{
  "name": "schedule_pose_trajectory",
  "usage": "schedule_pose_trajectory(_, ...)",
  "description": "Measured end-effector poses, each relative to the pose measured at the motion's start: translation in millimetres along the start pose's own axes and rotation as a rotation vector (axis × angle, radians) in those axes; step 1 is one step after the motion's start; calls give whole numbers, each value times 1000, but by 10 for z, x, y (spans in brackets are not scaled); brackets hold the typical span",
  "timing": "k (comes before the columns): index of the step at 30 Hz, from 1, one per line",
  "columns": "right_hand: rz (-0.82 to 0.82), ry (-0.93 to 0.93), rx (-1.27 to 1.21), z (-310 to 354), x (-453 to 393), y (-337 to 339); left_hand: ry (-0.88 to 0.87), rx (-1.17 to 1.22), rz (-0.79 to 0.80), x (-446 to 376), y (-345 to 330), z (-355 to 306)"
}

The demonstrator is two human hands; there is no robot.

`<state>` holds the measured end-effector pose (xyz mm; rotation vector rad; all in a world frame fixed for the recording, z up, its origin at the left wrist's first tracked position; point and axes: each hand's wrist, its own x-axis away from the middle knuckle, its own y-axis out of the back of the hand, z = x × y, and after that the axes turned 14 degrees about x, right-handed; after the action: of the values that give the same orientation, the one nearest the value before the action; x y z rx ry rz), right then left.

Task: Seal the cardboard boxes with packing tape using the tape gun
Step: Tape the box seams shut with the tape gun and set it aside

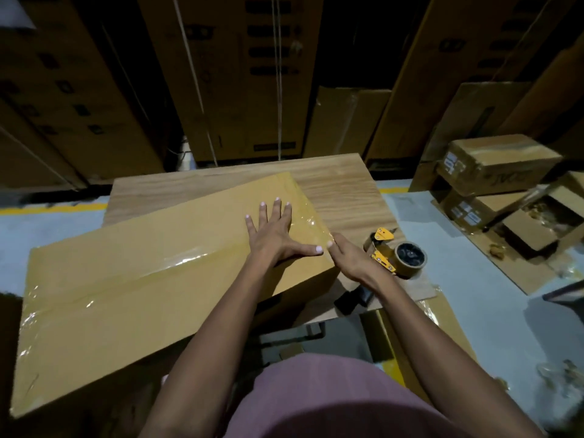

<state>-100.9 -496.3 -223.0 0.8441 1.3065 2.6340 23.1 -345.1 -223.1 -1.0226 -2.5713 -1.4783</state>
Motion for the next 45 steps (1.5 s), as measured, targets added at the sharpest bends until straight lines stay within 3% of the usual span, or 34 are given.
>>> schedule_pose_trajectory(6, -76, -47, 352, 77, 21, 1, 42, -10, -96, 207, -177, 6)
schedule_pose_trajectory(9, -79, -29, 414, 188, -165, 69, 78, -95, -151, 333, -310, -34)
schedule_pose_trajectory(13, -71, 23, 365, 139, -216, 57, 100, -120, -234, 428, -438, -99)
schedule_pose_trajectory(22, -104, 115, 210, -309, 257, -133, 101, -118, -262, 414, -447, -109)
schedule_pose_trajectory(28, -138, 56, 269, -59, -83, -3, 110, -129, -265, 440, -455, -133)
schedule_pose_trajectory(33, -59, -53, 319, 306, -362, 152, 131, -127, -248, 417, -412, -137)
schedule_pose_trajectory(45, -130, -73, 229, 245, -506, 5, 129, -111, -196, 434, -384, -131)
